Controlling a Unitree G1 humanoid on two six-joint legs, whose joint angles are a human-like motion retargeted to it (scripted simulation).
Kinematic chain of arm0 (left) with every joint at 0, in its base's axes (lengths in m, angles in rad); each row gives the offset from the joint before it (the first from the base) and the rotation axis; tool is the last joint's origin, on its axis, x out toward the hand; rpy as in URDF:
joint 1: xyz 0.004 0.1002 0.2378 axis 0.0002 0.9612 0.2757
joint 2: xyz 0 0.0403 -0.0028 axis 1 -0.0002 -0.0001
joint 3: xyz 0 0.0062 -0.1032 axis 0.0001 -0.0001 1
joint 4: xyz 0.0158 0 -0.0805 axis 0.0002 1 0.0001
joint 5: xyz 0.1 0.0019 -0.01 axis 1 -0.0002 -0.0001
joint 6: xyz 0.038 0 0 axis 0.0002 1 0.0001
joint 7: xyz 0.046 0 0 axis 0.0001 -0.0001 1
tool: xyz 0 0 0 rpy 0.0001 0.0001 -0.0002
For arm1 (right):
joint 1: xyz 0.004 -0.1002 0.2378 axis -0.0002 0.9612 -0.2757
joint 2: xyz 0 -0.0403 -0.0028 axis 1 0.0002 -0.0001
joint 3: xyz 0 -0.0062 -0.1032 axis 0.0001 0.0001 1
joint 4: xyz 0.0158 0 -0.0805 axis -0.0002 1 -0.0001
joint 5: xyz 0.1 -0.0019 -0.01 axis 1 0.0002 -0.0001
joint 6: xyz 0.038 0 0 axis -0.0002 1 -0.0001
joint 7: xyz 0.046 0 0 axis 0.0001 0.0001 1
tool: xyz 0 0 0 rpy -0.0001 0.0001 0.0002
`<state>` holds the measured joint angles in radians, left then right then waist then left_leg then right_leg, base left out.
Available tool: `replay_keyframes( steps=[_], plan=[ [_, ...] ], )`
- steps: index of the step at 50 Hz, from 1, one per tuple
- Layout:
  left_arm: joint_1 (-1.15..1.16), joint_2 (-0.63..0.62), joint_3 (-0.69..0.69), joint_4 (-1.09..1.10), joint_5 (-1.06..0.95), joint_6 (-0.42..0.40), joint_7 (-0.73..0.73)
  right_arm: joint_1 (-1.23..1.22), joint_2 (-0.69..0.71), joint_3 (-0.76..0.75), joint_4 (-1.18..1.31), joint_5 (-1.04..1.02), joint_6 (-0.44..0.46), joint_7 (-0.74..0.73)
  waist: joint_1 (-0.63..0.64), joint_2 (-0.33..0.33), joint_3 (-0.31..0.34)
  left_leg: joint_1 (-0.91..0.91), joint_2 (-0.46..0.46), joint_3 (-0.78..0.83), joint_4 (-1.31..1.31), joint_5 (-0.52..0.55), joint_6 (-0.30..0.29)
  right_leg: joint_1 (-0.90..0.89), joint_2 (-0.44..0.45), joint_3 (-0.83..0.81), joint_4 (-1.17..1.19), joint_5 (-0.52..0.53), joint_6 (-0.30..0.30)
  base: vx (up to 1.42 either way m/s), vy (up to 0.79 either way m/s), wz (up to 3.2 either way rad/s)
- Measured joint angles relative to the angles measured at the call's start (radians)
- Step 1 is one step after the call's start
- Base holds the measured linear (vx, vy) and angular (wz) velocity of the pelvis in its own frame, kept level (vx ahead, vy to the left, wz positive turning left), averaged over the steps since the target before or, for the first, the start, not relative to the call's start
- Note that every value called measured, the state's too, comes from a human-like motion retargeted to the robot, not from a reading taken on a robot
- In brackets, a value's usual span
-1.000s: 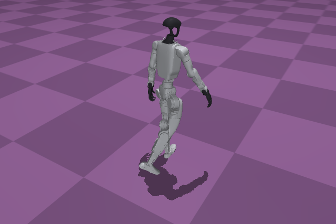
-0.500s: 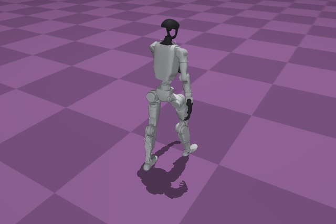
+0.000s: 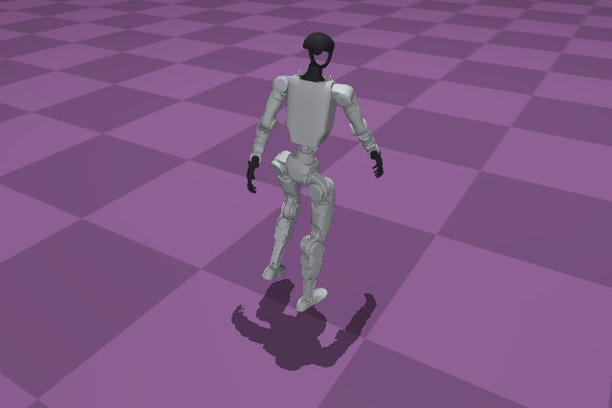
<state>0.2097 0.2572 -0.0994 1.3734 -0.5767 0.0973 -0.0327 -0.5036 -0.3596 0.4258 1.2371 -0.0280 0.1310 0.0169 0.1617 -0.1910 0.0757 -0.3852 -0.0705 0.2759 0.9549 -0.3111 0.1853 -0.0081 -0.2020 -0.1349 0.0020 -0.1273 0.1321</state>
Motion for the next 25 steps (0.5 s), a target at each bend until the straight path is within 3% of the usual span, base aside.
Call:
replay_keyframes(
  steps=[3, 7, 10, 12, 15, 18, 20, 23, 25],
  plan=[
    [0.057, 0.002, 0.011, 0.002, -0.030, -0.001, 0.005, -0.065, -0.009, 0.003, -0.066, 0.006, -0.012, -0.011, 0.056, -0.005, 0.009, 0.004, -0.010, 0.024, -0.294, 0.034, -0.039, 0.023, 0.007, 0.041, 0.005, -0.015, 0.003, 0.52, 0.01, -0.77],
    [0.091, -0.008, 0.068, -0.009, -0.032, -0.010, 0.011, -0.106, -0.006, -0.031, -0.149, -0.015, -0.052, -0.049, 0.129, 0.059, 0.045, 0.124, 0.038, 0.078, -0.790, 0.139, -0.163, 0.119, 0.085, 0.095, -0.003, -0.035, -0.003, 0.58, 0.07, -0.94],
    [0.087, -0.023, 0.110, -0.017, 0.007, -0.026, 0.008, -0.094, 0.006, -0.055, -0.185, -0.034, -0.084, -0.068, 0.145, 0.117, 0.059, 0.177, 0.081, 0.135, -0.993, 0.172, -0.259, 0.202, 0.141, 0.114, 0.000, -0.058, -0.017, 0.61, 0.13, -0.49],
    [0.057, -0.031, 0.113, -0.019, 0.020, -0.031, 0.005, -0.075, 0.016, -0.054, -0.188, -0.047, -0.090, -0.063, 0.139, 0.129, 0.057, 0.193, 0.088, 0.159, -1.042, 0.187, -0.288, 0.232, 0.151, 0.119, 0.015, -0.068, -0.026, 0.61, 0.15, -0.14],
    [-0.014, -0.034, 0.082, -0.020, 0.021, -0.027, -0.004, -0.026, 0.035, -0.037, -0.167, -0.072, -0.082, -0.047, 0.113, 0.128, 0.038, 0.216, 0.086, 0.163, -1.042, 0.197, -0.283, 0.248, 0.151, 0.117, 0.064, -0.059, -0.040, 0.62, 0.16, 0.13],
    [-0.107, -0.029, 0.033, -0.018, 0.058, -0.018, -0.033, 0.069, 0.052, -0.027, -0.133, -0.111, -0.070, -0.015, 0.072, 0.140, 0.021, 0.278, 0.090, 0.138, -1.027, 0.166, -0.271, 0.252, 0.159, 0.100, 0.175, 0.017, -0.053, 0.66, 0.19, 0.36],
    [-0.171, -0.023, -0.021, -0.022, 0.097, -0.056, -0.049, 0.156, 0.062, -0.035, -0.107, -0.115, -0.131, 0.019, 0.041, 0.161, 0.011, 0.321, 0.109, 0.107, -0.989, 0.110, -0.267, 0.232, 0.174, 0.080, 0.310, 0.100, -0.062, 0.67, 0.19, 0.48],
    [-0.301, -0.012, -0.057, -0.034, 0.112, -0.069, -0.042, 0.275, 0.065, -0.037, -0.069, -0.116, -0.139, 0.091, -0.009, 0.190, -0.010, 0.361, 0.135, 0.065, -0.959, 0.057, -0.250, 0.091, 0.183, 0.046, 0.623, 0.216, -0.064, 0.61, 0.18, 0.51],
    [-0.398, -0.002, -0.064, -0.052, 0.088, -0.073, -0.021, 0.345, 0.061, -0.041, -0.047, -0.107, -0.134, 0.121, -0.050, 0.199, -0.020, 0.375, 0.138, 0.035, -0.946, 0.036, -0.235, -0.029, 0.175, 0.029, 0.821, 0.234, -0.070, 0.55, 0.15, 0.58]
  ],
)
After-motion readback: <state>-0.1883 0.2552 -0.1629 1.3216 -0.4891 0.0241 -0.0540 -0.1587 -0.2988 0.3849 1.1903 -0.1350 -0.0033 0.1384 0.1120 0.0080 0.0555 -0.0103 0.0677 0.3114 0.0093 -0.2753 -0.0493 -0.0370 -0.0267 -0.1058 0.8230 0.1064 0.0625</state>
